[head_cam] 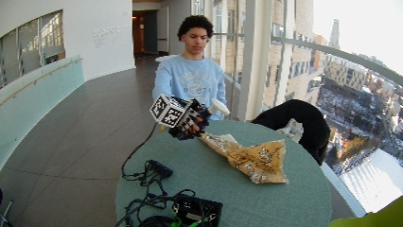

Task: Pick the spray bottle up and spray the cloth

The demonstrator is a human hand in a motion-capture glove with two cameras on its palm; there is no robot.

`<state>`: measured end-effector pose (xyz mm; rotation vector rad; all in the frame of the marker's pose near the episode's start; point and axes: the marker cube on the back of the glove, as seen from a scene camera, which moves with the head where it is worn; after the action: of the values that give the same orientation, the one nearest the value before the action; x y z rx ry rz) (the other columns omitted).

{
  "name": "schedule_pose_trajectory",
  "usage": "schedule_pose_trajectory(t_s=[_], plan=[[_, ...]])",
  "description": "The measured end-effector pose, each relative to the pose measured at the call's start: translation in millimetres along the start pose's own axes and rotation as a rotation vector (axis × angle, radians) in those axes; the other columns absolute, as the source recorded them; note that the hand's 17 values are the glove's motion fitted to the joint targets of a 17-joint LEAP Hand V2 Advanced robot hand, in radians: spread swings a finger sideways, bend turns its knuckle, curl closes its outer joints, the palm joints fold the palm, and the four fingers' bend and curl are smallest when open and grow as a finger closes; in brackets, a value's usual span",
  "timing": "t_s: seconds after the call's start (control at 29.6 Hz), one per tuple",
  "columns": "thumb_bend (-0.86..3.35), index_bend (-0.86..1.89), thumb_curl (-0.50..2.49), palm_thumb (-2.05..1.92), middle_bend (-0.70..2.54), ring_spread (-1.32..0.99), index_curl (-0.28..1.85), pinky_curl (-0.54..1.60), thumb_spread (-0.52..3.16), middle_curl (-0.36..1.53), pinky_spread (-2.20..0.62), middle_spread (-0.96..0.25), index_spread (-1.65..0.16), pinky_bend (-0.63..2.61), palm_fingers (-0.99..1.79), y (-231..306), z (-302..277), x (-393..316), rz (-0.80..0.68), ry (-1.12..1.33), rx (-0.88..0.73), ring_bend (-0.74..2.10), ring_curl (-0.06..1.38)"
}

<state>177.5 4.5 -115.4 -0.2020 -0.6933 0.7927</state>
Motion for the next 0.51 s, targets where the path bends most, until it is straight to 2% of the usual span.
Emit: schedule_pose_trajectory(t_s=[0.51], plan=[[-0.03,0.09,0.61,0.86,0.26,0.04,0.22,0.38,0.81,0.45,0.26,-0.05,-0.28,0.27,1.01,5.3,5.3,6.5,0.046,0.063,-0.062,0.48,0.39]])
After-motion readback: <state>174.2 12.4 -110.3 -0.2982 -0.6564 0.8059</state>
